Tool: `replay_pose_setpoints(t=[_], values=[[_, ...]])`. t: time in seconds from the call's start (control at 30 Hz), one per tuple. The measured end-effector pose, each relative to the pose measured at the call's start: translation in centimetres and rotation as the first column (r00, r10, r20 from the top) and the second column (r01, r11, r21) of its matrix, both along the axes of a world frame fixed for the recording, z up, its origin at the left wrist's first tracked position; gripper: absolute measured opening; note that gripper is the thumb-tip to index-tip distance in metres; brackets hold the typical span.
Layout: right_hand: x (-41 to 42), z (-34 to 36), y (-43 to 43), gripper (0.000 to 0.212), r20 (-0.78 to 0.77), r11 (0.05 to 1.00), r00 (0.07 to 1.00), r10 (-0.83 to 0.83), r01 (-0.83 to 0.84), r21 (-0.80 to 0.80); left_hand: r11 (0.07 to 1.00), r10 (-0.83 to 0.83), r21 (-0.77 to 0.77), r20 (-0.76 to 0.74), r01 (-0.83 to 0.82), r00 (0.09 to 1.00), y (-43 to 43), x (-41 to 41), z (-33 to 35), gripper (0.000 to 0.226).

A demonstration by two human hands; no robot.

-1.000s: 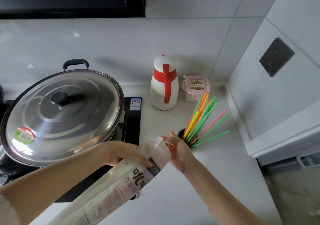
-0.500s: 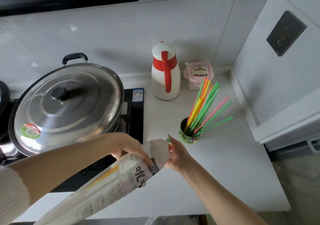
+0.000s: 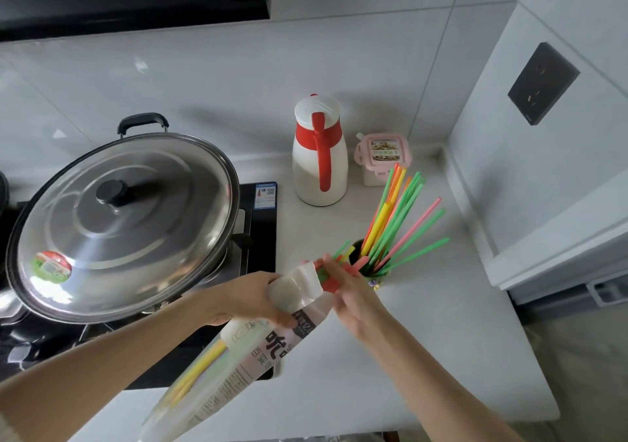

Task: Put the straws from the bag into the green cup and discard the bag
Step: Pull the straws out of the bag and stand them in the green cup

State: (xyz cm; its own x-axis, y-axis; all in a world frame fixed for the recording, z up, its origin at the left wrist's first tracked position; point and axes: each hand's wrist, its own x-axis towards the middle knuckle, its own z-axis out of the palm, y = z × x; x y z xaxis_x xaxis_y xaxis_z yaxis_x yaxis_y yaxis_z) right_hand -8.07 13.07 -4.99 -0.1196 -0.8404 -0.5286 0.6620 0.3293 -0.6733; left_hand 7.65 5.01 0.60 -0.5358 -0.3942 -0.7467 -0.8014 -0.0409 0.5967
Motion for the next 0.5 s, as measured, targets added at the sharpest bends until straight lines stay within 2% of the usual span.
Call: replay_pose_setpoints(t=[0.27,0.43,0.5], values=[[-2.2,4.9,-1.4,0.038,-0.028,0.960,0.978,-0.206,0.197,-0.197,0.987,0.048,-0.145,-0.127,-0.067,0.991,0.6,0.6,-0.8,0.046],[-3.9,8.8,-1.5,0.025,0.025,0.890,0.947,-0.320,0.309,-0.336,0.963,0.056,-0.250,-0.186,-0.102,0.981,1.1,0.7,-0.9,0.058],[-4.6,10.2,-1.7,0.026,0.000,0.860,0.922,-0.386,0.360,-0.362,0.956,0.067,-0.264,-0.218,-0.125,0.974,1.2,0.9,-1.0,0.058]])
